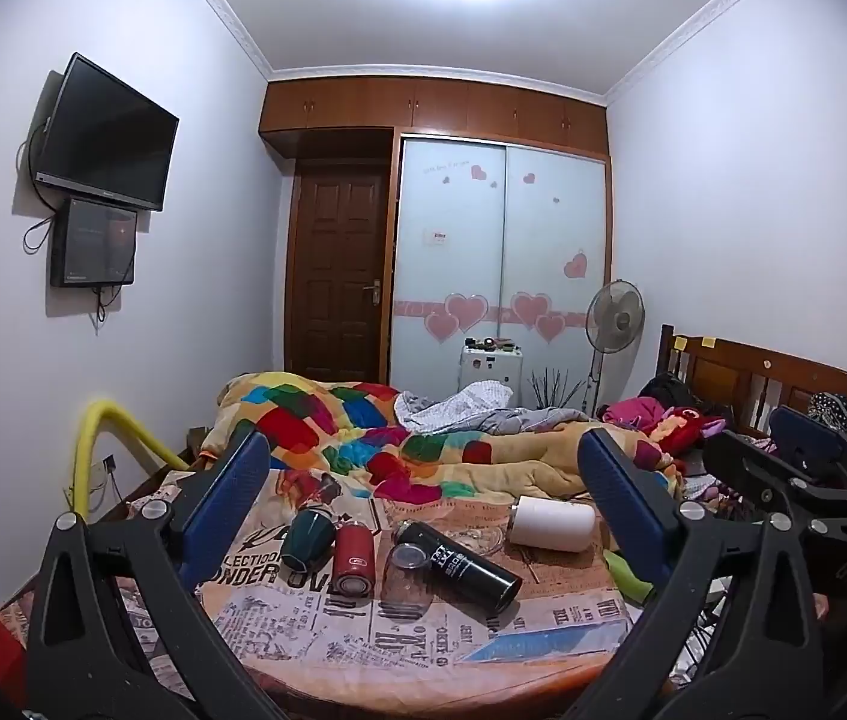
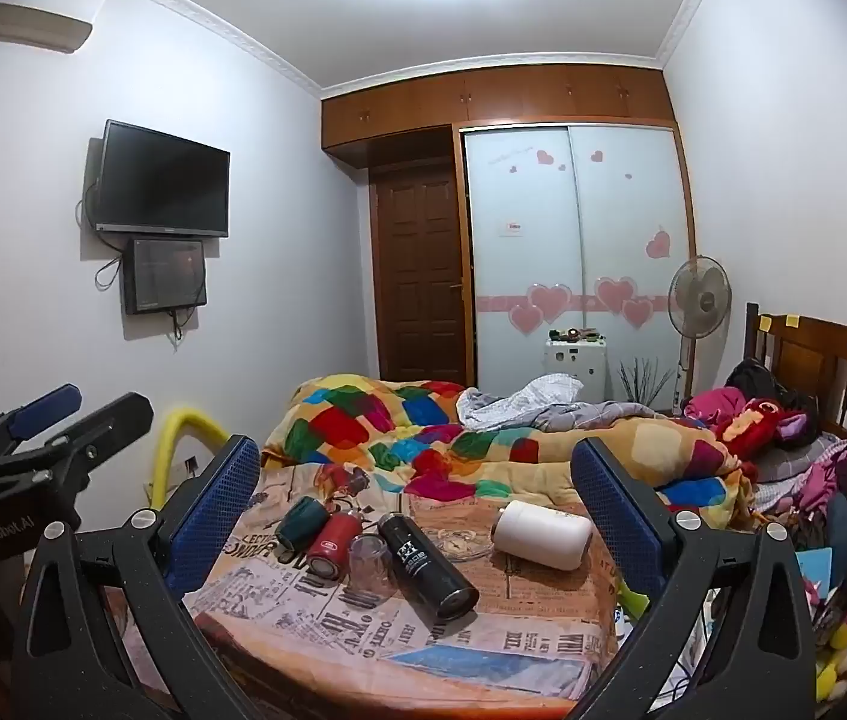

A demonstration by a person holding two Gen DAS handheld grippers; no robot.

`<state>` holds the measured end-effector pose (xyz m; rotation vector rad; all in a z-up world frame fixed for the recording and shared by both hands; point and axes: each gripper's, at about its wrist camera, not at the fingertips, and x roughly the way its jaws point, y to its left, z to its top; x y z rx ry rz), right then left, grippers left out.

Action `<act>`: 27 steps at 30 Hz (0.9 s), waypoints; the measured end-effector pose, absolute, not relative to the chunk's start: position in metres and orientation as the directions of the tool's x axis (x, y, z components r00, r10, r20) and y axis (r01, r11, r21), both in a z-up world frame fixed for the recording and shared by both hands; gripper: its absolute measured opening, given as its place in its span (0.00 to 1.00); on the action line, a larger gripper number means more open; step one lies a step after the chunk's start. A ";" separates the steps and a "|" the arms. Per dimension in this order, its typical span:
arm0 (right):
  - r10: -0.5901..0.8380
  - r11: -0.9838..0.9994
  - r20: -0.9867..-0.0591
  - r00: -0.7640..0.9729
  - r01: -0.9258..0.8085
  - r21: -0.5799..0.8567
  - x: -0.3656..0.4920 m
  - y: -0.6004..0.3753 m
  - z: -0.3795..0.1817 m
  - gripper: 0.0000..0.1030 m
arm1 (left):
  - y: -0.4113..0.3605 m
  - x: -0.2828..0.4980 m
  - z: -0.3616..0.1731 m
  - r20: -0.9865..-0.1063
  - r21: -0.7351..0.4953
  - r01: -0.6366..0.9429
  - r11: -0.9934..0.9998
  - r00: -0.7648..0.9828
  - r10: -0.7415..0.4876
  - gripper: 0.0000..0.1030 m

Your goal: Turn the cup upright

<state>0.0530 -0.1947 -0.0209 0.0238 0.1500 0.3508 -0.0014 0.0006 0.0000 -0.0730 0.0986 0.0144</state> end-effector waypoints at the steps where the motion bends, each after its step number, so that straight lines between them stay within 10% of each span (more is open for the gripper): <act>1: 0.344 0.939 -0.142 0.928 -0.341 0.049 0.053 -0.195 -0.021 1.00 | 0.001 -0.002 0.000 -0.097 -0.073 -0.025 0.997 0.995 0.018 1.00; 27: 0.352 0.936 -0.148 0.924 -0.348 0.051 0.055 -0.190 -0.019 1.00 | -0.001 0.003 -0.005 -0.115 -0.046 -0.041 0.998 0.993 0.035 1.00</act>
